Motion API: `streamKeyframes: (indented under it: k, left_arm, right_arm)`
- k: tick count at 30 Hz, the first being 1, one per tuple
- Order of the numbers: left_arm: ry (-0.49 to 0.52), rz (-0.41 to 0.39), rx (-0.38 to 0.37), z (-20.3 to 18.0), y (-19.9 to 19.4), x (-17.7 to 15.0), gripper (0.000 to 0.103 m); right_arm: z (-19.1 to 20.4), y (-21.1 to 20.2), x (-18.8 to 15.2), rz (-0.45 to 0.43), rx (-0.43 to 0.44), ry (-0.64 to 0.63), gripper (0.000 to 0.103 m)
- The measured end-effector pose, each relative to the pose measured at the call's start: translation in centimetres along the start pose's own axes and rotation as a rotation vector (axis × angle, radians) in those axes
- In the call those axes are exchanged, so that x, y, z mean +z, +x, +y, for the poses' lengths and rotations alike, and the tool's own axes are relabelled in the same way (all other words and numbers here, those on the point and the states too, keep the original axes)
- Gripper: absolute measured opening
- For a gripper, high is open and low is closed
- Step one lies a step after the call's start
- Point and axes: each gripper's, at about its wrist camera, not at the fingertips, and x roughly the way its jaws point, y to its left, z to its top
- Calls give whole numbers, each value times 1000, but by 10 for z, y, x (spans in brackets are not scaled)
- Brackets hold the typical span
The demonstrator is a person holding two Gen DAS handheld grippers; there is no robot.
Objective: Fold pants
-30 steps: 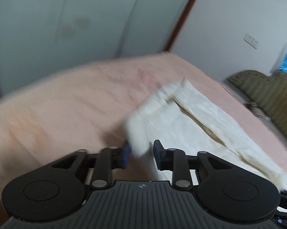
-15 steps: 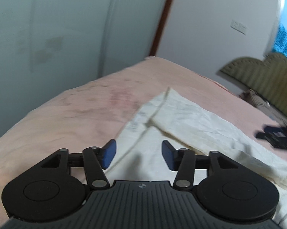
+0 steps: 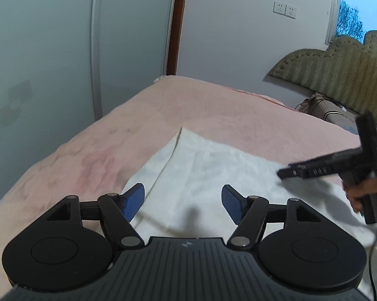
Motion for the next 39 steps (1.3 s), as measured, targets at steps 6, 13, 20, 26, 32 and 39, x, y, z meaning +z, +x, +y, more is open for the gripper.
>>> streamKeyframes:
  k: [6, 13, 20, 26, 32, 39]
  left_arm:
    - [-101, 70, -69, -8, 48, 32, 71]
    - [-330, 219, -274, -2, 93, 62, 73]
    - [-531, 363, -321, 7, 133, 73, 74]
    - [-576, 390, -280, 18, 127, 59, 3]
    - [-474, 252, -321, 14, 59, 34, 3]
    - [-414, 134, -349, 18, -2, 1, 3]
  right_arm:
    - [68, -12, -18, -79, -192, -326, 7]
    - [157, -42, -75, -196, -421, -808, 7]
    - [173, -33, -110, -204, -475, -956, 6]
    - [170, -31, -115, -205, -468, -929, 6]
    - [168, -49, -124, -208, -535, -905, 12]
    - [119, -85, -137, -84, -658, -806, 36]
